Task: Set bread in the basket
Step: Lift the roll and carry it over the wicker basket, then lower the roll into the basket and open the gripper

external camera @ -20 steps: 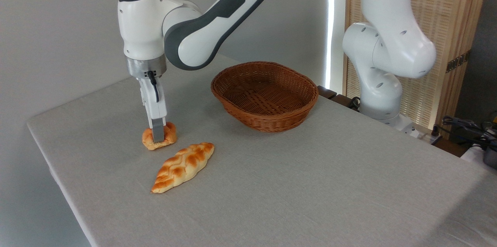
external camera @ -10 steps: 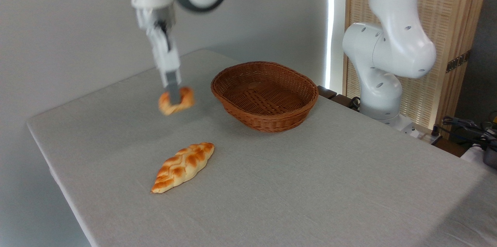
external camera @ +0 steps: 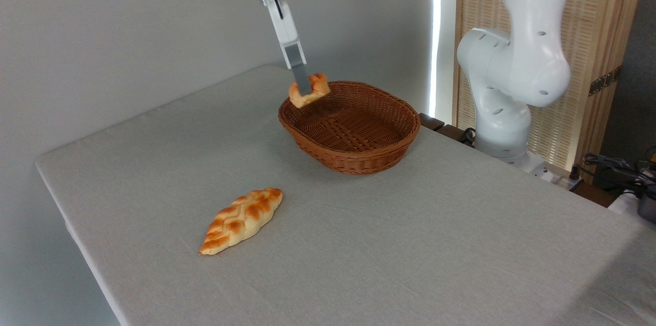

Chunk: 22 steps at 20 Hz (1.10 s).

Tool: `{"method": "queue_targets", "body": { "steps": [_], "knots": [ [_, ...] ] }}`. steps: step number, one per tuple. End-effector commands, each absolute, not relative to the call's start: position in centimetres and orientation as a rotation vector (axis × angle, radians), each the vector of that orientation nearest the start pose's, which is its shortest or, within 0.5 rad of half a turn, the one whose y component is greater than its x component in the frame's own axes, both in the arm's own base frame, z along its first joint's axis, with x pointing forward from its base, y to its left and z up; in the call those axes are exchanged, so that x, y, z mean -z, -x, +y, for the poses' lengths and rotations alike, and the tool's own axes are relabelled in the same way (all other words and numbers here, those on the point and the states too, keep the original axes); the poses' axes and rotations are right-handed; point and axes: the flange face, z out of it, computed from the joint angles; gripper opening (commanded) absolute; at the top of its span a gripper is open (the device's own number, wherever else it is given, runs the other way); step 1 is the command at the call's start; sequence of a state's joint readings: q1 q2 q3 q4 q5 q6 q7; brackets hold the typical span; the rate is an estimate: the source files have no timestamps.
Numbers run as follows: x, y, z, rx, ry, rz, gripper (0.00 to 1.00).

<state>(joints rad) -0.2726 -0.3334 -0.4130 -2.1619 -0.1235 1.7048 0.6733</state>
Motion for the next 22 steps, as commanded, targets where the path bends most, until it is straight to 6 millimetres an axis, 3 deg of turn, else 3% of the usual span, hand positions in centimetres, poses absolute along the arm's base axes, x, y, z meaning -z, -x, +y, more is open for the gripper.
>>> {"method": "queue_targets", "body": {
  "steps": [1, 2, 4, 17, 20, 22],
  "knots": [
    [-48.7, -31.2, -30.8, -0.306, 2.468, 1.920, 0.70],
    [-48.5, -31.1, -30.9, -0.304, 2.467, 1.920, 0.85],
    [-48.5, -31.2, -31.0, -0.295, 2.467, 1.923, 0.98],
    [-48.6, -31.3, -31.8, -0.275, 2.493, 1.943, 1.00],
    [-52.0, -32.5, -32.0, -0.178, 2.538, 1.904, 1.00],
    [-55.4, -34.8, -30.8, -0.081, 2.613, 1.826, 1.00]
  ]
}}
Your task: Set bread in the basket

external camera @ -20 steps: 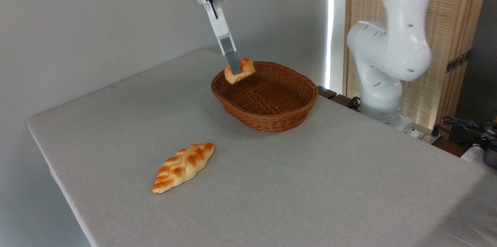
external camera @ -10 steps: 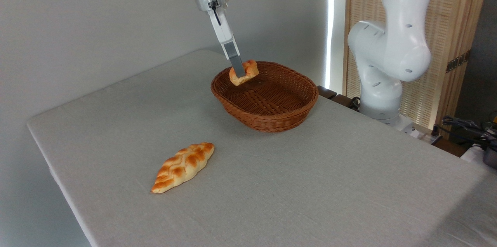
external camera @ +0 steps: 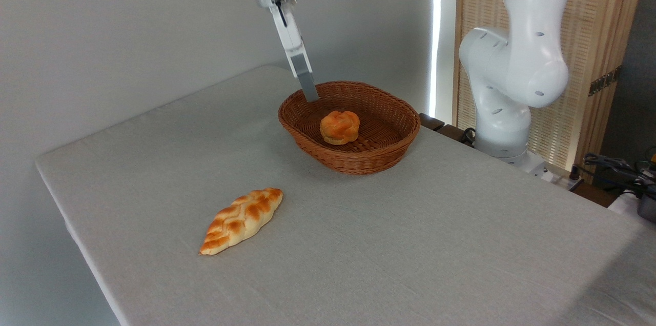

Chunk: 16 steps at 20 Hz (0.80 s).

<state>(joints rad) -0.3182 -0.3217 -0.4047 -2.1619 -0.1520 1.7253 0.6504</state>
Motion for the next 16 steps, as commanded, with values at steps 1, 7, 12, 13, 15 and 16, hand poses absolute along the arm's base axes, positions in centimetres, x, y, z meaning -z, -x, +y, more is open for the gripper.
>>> {"method": "queue_targets", "body": {
  "steps": [1, 7, 12, 13, 15, 16],
  "knots": [
    [-57.3, -36.7, -29.4, -0.038, 2.661, 1.777, 1.00],
    [-62.3, -48.0, -18.3, 0.054, 2.761, 1.460, 1.00],
    [-64.3, -51.6, -7.9, 0.128, 2.856, 1.280, 1.00],
    [-64.2, -51.8, -6.9, 0.126, 2.861, 1.267, 1.00],
    [-64.3, -53.0, -6.6, 0.128, 2.871, 1.233, 1.00],
    [-64.5, -53.6, -6.5, 0.138, 2.873, 1.226, 1.00]
  ]
}}
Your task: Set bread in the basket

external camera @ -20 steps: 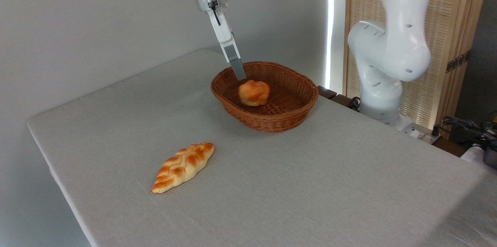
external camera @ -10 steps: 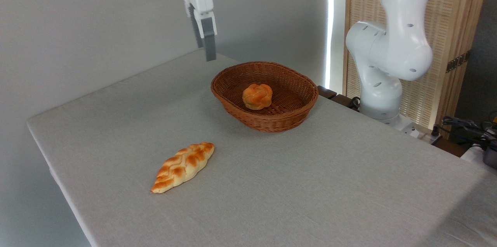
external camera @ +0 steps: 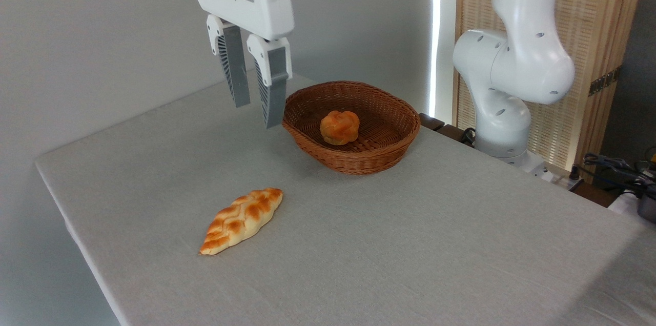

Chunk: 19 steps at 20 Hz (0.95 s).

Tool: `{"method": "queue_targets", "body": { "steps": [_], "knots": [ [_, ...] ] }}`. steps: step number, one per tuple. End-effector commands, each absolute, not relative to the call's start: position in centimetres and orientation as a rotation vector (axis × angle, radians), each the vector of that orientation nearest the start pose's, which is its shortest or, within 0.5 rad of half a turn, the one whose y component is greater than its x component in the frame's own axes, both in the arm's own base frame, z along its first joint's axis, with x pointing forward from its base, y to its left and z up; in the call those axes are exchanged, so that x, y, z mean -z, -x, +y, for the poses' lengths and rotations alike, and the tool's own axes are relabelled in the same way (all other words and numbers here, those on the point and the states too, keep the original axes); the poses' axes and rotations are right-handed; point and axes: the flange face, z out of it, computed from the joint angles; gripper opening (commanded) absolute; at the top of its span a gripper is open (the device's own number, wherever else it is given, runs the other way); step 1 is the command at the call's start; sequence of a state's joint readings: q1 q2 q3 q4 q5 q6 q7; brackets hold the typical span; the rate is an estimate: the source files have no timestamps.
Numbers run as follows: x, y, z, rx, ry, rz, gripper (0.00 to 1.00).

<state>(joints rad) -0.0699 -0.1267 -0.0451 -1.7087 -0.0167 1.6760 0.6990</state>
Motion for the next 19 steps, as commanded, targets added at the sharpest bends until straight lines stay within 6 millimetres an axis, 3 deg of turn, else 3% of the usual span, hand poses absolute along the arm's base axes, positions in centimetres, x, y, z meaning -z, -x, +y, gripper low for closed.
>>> {"method": "queue_targets", "body": {
  "steps": [1, 11, 19],
  "knots": [
    [-65.13, -53.92, -6.39, 0.159, 2.871, 1.222, 1.00],
    [-64.79, -53.70, -6.74, 0.105, 2.899, 1.193, 1.00],
    [-64.89, -53.62, -5.91, 0.095, 2.904, 1.169, 1.00]
  ]
}}
